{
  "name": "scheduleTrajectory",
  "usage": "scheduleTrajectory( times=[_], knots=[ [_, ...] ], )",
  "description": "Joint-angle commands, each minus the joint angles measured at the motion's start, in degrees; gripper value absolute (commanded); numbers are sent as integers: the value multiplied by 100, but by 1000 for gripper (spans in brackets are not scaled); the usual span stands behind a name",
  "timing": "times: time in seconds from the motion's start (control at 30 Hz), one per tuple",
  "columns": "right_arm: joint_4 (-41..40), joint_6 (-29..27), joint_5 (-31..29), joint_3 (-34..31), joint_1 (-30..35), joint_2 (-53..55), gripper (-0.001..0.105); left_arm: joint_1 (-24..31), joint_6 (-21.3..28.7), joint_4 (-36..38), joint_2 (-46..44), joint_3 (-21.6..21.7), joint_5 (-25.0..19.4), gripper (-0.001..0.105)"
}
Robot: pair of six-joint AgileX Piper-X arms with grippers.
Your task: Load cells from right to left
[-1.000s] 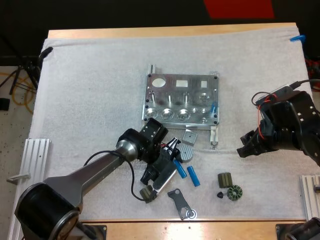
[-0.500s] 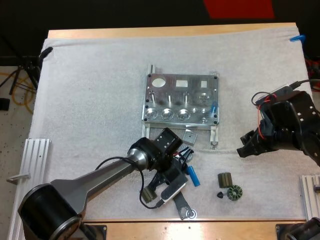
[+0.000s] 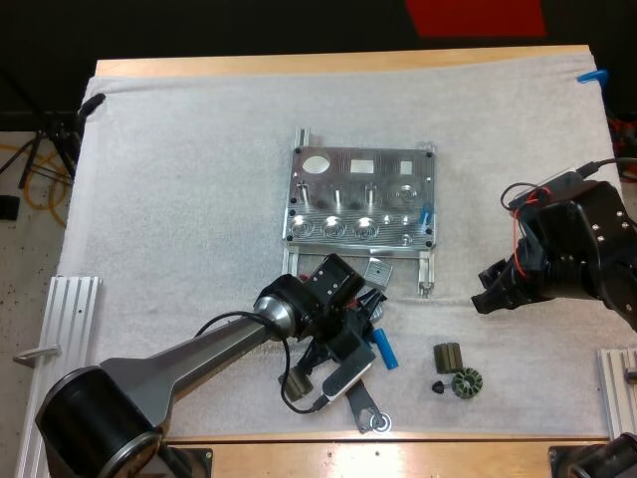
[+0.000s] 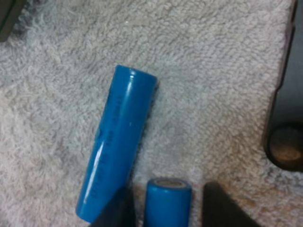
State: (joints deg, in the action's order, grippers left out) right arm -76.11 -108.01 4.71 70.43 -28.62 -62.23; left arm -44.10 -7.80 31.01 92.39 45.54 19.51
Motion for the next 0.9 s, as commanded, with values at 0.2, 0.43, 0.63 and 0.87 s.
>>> scheduleTrajectory(
  times=[0.2, 0.43, 0.63, 0.87],
  knots=[
    [39, 17, 31, 8, 41, 34, 49, -19, 40, -249, 103, -35, -472, 0],
    [39, 17, 31, 8, 41, 34, 49, -162, -14, -206, -183, -35, -472, 0],
    [39, 17, 31, 8, 41, 34, 49, -358, -1181, -185, -671, -35, -472, 0],
    [61, 17, 31, 8, 41, 34, 49, -372, -2959, 200, -1393, -35, -472, 0]
  ],
)
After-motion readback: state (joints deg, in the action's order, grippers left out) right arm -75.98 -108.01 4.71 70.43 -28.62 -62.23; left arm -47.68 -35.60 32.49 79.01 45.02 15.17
